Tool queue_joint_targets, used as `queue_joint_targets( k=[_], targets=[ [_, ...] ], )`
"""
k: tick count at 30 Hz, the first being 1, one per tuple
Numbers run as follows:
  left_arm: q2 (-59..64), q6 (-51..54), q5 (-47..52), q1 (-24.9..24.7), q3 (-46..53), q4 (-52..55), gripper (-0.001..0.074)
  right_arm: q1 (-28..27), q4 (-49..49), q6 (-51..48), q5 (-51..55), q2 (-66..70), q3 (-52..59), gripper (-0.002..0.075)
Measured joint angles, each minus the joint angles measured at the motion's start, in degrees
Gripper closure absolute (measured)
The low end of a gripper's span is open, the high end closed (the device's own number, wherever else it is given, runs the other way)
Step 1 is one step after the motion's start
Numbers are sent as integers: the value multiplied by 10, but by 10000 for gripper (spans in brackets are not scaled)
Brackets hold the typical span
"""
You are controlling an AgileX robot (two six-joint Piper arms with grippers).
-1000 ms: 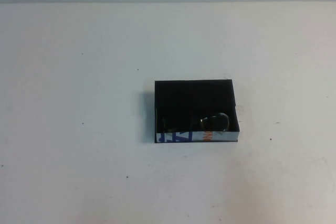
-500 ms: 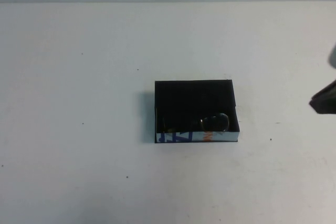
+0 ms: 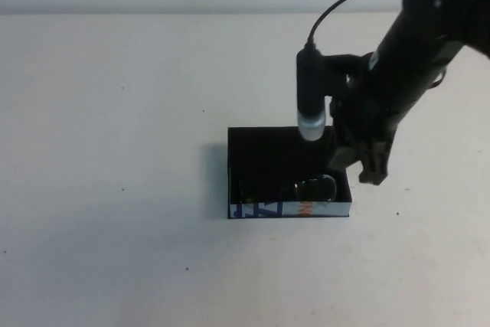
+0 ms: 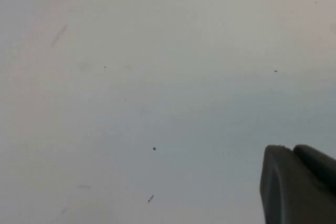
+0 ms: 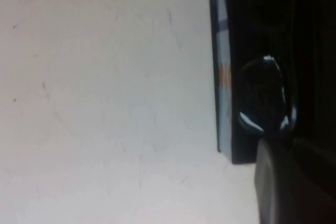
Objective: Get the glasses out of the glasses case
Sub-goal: Pick up the glasses from the glasses case
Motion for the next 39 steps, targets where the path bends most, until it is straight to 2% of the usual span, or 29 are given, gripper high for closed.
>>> queue_joint_targets(
  k=[2, 7, 10, 20, 39],
  targets=[
    [0, 0, 0, 0, 0, 0, 739, 8, 1, -14, 0, 22, -10, 627],
    [0, 0, 0, 0, 0, 0, 739, 27, 9, -34, -22, 68, -16, 370],
    [0, 0, 0, 0, 0, 0, 739, 37, 12, -36, -77, 86, -18, 311],
    [0, 0, 0, 0, 0, 0, 739, 44, 11, -38, -110, 142, -51, 389],
    [0, 0, 0, 0, 0, 0, 740, 23, 19, -40, -138, 190, -54, 396]
  ],
)
